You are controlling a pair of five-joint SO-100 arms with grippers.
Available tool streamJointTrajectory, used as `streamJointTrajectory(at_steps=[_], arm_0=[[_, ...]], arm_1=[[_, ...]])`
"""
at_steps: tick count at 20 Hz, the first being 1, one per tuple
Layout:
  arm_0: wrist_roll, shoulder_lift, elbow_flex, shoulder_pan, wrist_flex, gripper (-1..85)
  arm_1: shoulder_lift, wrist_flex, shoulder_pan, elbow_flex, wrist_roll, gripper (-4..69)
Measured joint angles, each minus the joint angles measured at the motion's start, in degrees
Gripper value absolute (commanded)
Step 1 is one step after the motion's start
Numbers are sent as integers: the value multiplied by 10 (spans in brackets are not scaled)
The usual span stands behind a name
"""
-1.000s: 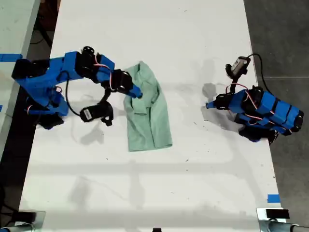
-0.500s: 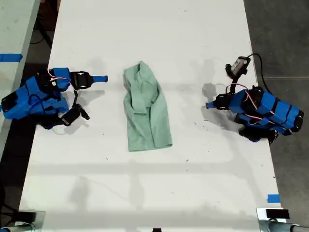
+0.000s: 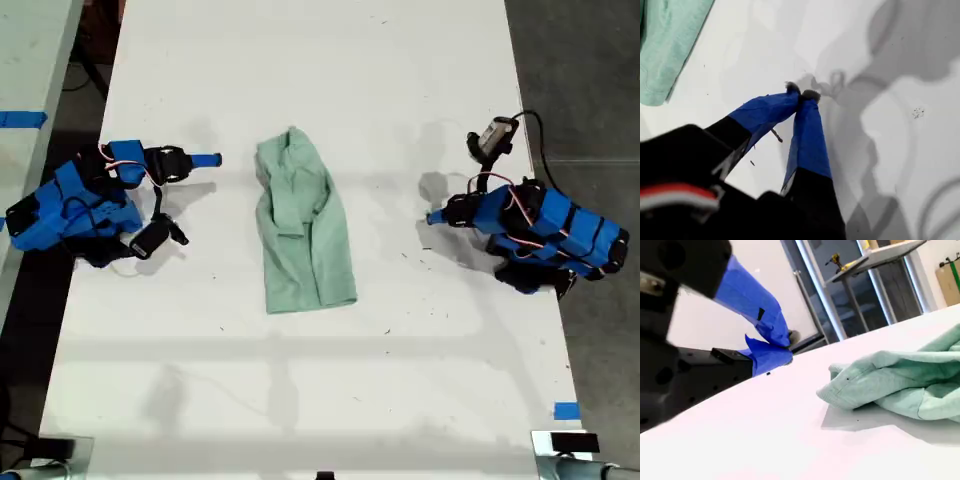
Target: Fold t shirt
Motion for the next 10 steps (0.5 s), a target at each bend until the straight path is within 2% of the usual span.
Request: streamJointTrajectory(at_steps=[10], arm_0=[[-7,0,0,-9,4,-3]], arm_1=[[0,0,0,0,0,14]])
